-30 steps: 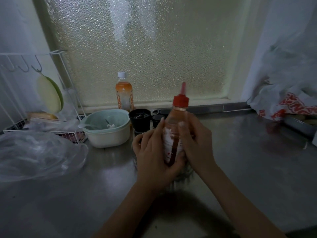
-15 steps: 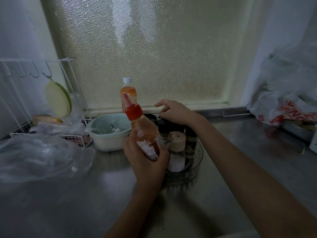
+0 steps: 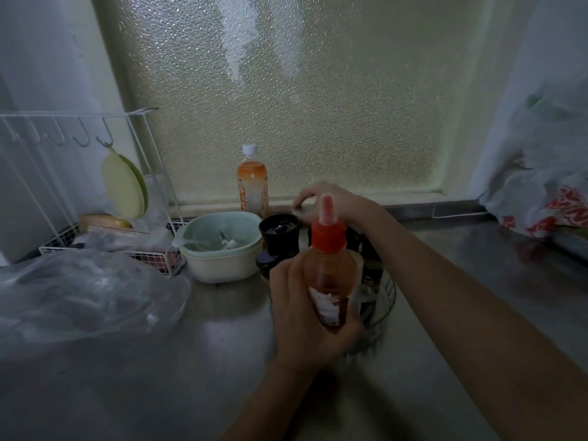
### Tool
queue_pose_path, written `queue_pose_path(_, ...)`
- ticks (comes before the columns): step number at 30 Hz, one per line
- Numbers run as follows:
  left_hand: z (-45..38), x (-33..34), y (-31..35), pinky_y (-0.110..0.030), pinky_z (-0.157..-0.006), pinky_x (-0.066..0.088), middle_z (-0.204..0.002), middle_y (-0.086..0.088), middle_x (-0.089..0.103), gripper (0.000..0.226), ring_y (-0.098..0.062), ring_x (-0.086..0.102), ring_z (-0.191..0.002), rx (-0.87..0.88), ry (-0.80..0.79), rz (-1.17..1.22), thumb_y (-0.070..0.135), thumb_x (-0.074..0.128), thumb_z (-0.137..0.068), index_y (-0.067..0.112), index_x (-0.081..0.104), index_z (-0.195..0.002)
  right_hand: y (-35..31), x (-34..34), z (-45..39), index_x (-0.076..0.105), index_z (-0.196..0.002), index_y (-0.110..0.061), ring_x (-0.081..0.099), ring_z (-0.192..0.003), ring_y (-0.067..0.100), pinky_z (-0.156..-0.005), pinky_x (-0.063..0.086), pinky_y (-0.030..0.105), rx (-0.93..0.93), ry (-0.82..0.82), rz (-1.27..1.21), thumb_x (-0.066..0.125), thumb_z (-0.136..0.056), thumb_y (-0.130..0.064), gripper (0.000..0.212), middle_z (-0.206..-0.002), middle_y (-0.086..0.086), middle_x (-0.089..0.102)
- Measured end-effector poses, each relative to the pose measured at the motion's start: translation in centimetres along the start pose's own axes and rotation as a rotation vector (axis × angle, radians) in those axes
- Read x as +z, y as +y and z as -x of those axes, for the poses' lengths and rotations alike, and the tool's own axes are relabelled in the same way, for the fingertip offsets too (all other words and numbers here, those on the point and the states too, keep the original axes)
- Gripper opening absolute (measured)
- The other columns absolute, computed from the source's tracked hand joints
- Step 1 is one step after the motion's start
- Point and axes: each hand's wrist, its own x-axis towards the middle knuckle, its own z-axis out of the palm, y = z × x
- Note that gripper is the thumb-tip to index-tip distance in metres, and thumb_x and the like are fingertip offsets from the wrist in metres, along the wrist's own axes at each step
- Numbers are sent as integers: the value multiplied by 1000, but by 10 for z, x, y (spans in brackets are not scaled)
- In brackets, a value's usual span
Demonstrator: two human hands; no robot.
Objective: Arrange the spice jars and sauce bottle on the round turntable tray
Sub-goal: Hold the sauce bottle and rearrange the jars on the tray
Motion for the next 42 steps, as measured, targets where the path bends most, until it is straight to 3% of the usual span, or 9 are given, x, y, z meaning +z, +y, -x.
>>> queue_pose_path(5, -1, -1, 1, -24, -84, 39, -108, 22, 39, 60, -13, 46, -102, 32, 39, 71, 36, 67, -62, 12, 47, -113, 9, -34, 28, 68, -103, -26, 61, -90, 8, -72, 53, 25, -76, 641, -297, 68, -79, -31, 24, -96, -12, 65)
queue_pose_path(8, -2, -4, 5, -39, -84, 45, -107, 16, 43, 61, -26, 50, -102, -5, 63, 81, 39, 67, -63, 14, 47, -114, 19, -57, 60, 68, -107, -31, 63, -89, 5, -61, 58, 28, -49, 794, -404, 65, -79, -35, 28, -94, -19, 62)
queue_pose_path(10, -4, -5, 6, -46, -82, 44, -102, 9, 44, 56, -26, 49, -98, 19, 85, 48, 41, 65, -63, 12, 49, -109, 31, -64, 82, 68, -110, -28, 62, -91, 3, -72, 54, 21, -27, 861, -343, 64, -78, -33, 33, -100, -14, 66)
queue_pose_path(13, -8, -8, 5, -50, -79, 43, -98, 16, 35, 51, -28, 48, -95, 38, 139, 25, 39, 64, -62, 18, 45, -105, 50, -56, 110, 67, -114, -26, 56, -83, -5, -81, 46, 14, 54, 876, -260, 64, -80, -29, 34, -101, -12, 64)
queue_pose_path(17, -7, -14, 2, -55, -72, 45, -100, 4, 42, 46, -38, 51, -91, -20, 219, 104, 39, 64, -69, 39, 38, -107, 61, -37, 130, 67, -115, -26, 57, -90, 6, -88, 54, 42, 113, 921, -300, 61, -78, -33, 38, -96, -10, 61)
queue_pose_path(21, -7, -23, -3, -38, -76, 49, -103, -18, 51, 47, -27, 55, -92, -116, 245, 186, 41, 63, -76, 50, 35, -112, 63, -33, 137, 66, -116, -31, 61, -100, 14, -85, 55, 47, 118, 958, -339, 55, -73, -43, 46, -106, -3, 66)
queue_pose_path(27, -3, -28, -9, -6, -69, 45, -93, 28, 59, 38, 7, 59, -83, -176, 246, 335, 30, 61, -76, 38, 43, -109, 75, -20, 143, 60, -124, -28, 55, -100, 16, -78, 31, 12, 159, 971, -145, 61, -82, -36, 42, -112, 12, 60)
queue_pose_path(38, -1, -24, -14, -4, -58, 44, -75, 13, 60, 28, 12, 59, -68, -343, 257, 364, 11, 58, -75, 33, 48, -90, 75, 19, 140, 63, -122, -26, 59, -103, 14, -94, 48, 32, 54, 823, -318, 70, -81, -24, 42, -113, 6, 64)
queue_pose_path(42, -1, -23, -18, -7, -62, 47, -77, 29, 64, 24, 11, 59, -71, -373, 206, 394, 24, 61, -74, 38, 50, -90, 75, 20, 139, 62, -121, -23, 59, -103, 11, -85, 42, 8, -5, 709, -285, 72, -80, -22, 42, -114, 0, 64)
